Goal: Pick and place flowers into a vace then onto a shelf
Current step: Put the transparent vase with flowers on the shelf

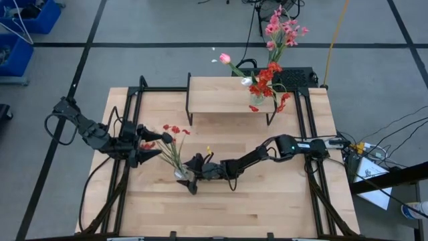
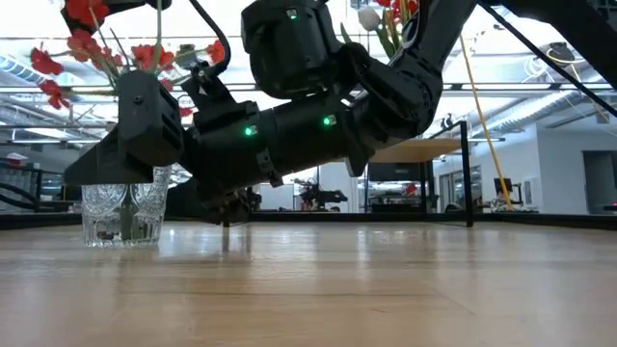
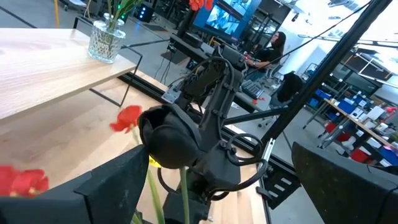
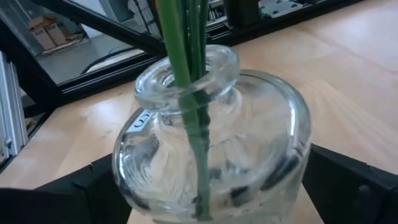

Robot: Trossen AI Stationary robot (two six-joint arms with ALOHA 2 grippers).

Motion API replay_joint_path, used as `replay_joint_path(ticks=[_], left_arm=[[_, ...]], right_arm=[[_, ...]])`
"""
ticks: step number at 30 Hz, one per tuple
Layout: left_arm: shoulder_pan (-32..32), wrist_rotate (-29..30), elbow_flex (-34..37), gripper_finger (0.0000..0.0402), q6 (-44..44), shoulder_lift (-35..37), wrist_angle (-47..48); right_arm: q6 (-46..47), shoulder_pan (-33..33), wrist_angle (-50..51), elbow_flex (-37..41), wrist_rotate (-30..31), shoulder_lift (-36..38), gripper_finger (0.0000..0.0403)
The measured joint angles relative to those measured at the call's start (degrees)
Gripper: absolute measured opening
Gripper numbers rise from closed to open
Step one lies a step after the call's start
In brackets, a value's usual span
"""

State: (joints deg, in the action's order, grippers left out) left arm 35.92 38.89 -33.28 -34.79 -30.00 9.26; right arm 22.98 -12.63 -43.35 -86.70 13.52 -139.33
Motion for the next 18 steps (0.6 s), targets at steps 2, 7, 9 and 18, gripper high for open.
replay_joint_path(ticks=[2,7,9,18], left_arm=[[0.0,0.0,0.0,0.0399,0.0,0.0,0.0],[0.0,0.0,0.0,0.0399,0.0,0.0,0.0],[0.0,0.0,0.0,0.0399,0.0,0.0,0.0],[0.0,0.0,0.0,0.0399,0.0,0.0,0.0]], right_arm=[[-0.8,0.1,0.0,0.0,0.8,0.0,0.0372],[-0.3,-0.2,1.8,0.0,9.2,0.0,0.0318],[1.4,-0.4,2.2,0.0,12.5,0.2,0.0296],[0.4,-1.9,3.2,0.0,22.2,1.4,0.0289]])
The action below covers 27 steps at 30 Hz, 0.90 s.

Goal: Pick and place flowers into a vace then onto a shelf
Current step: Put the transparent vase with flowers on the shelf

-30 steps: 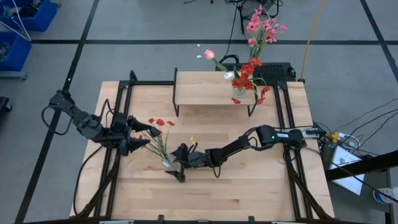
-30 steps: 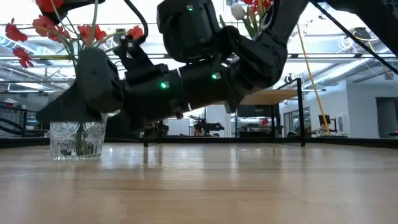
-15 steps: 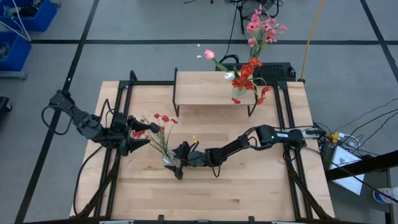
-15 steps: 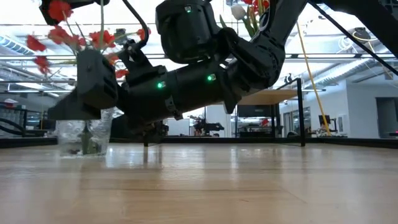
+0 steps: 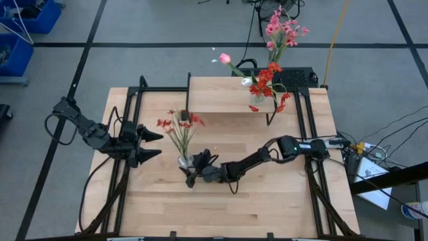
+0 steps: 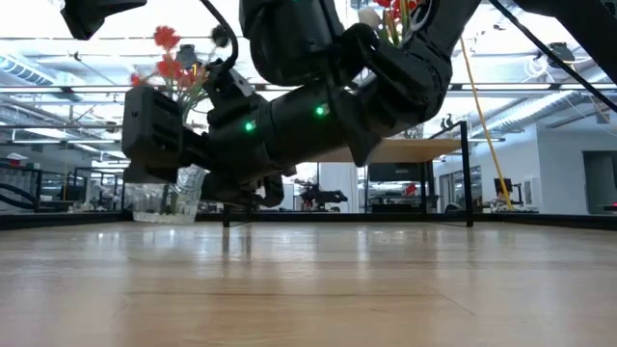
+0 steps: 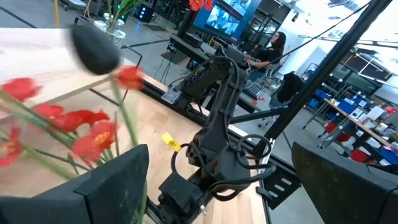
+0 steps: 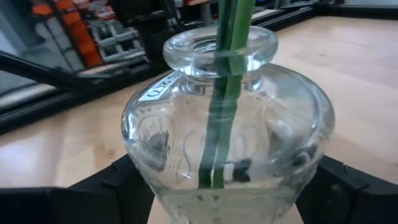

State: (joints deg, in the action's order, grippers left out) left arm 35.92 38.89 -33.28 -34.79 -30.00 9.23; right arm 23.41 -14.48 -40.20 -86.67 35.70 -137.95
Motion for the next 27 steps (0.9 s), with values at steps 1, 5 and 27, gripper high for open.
replay_joint_path(ticks=[1,5,27], left_arm=[[0.0,0.0,0.0,0.0399,0.0,0.0,0.0],[0.0,0.0,0.0,0.0399,0.0,0.0,0.0],[0.0,0.0,0.0,0.0399,0.0,0.0,0.0]], right_arm=[[-0.1,-0.2,0.3,0.0,0.8,0.0,0.0293],[-0.2,-1.1,0.7,0.1,7.7,0.9,0.0309],[3.5,0.1,19.7,0.4,25.9,11.9,0.0296]])
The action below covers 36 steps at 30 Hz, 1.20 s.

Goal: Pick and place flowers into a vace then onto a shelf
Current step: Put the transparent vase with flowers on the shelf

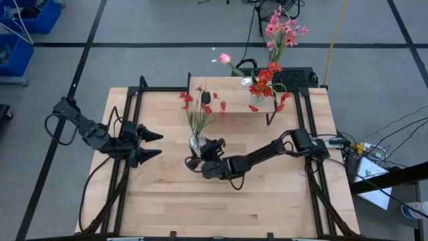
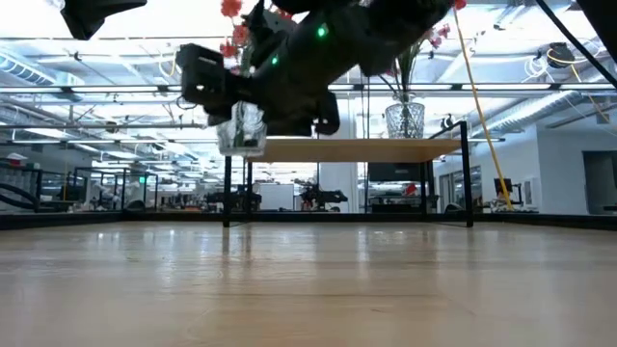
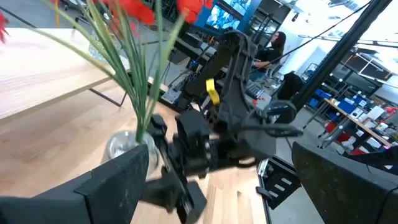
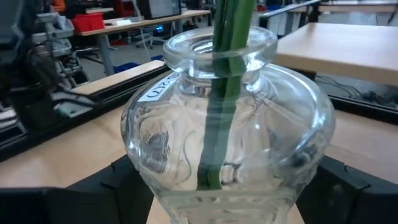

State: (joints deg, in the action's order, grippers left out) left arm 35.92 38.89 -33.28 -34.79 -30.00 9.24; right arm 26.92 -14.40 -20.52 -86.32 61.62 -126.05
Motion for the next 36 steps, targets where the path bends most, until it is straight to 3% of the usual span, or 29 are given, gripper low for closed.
replay_joint_path(ticks=[15,21,36], left_arm=[[0.0,0.0,0.0,0.0399,0.0,0.0,0.0],[0.0,0.0,0.0,0.0399,0.0,0.0,0.0],[0.0,0.0,0.0,0.0399,0.0,0.0,0.0]], right_arm=[[-2.8,7.1,11.8,0.0,-1.8,8.5,0.0297],[-2.9,10.7,12.0,0.0,-2.0,9.3,0.0298],[-11.0,19.4,6.9,-0.1,-9.0,11.3,0.0299]])
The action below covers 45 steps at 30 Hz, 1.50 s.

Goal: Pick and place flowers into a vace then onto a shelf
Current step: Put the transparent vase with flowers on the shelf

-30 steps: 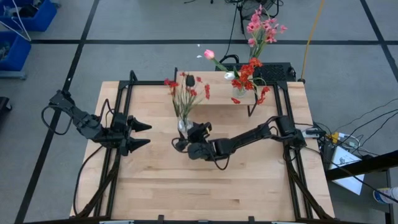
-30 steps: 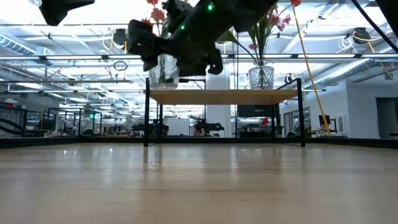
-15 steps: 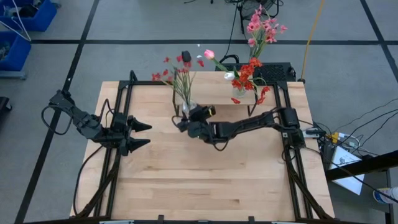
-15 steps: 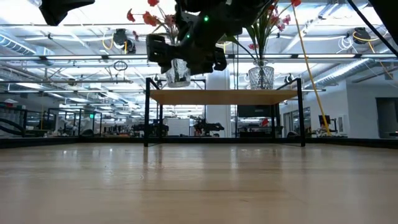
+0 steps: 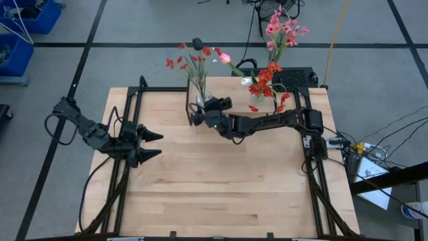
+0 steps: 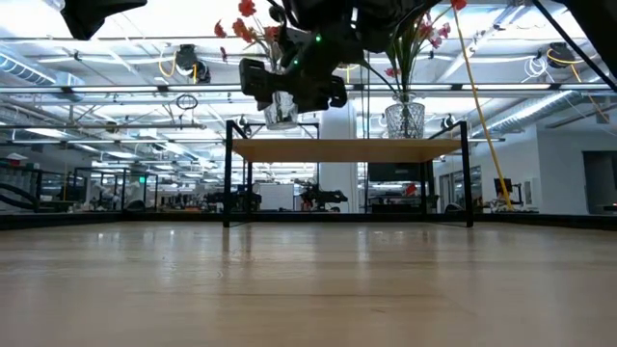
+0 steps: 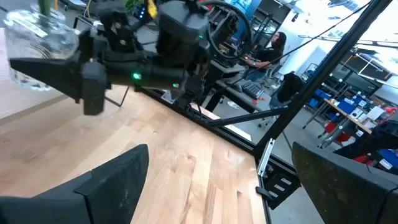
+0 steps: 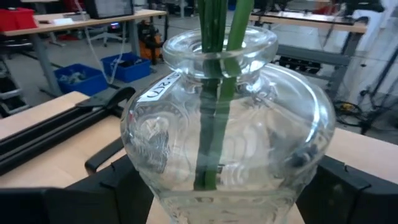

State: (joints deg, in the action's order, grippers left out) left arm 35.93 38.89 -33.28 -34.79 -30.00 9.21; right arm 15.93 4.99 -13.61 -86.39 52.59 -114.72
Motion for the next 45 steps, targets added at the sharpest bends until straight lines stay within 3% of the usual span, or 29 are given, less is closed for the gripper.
replay_joint_path(ticks=[12,25,30,37,45], left_arm=[[0.0,0.0,0.0,0.0399,0.0,0.0,0.0],[0.0,0.0,0.0,0.0399,0.0,0.0,0.0],[0.0,0.0,0.0,0.0399,0.0,0.0,0.0],[0.0,0.0,0.0,0.0399,0.0,0.0,0.0],[0.0,0.0,0.0,0.0399,0.0,0.0,0.0]], right_arm=[[-2.9,5.2,-2.4,0.0,-3.9,0.0,0.0299],[4.4,8.6,0.9,1.4,-11.9,0.0,0.0298],[4.6,8.1,-6.0,7.1,-11.4,0.3,0.0299],[-1.3,6.8,-27.2,16.9,-9.0,0.2,0.0299],[-4.4,6.5,-27.1,17.4,-8.4,0.1,0.0299]])
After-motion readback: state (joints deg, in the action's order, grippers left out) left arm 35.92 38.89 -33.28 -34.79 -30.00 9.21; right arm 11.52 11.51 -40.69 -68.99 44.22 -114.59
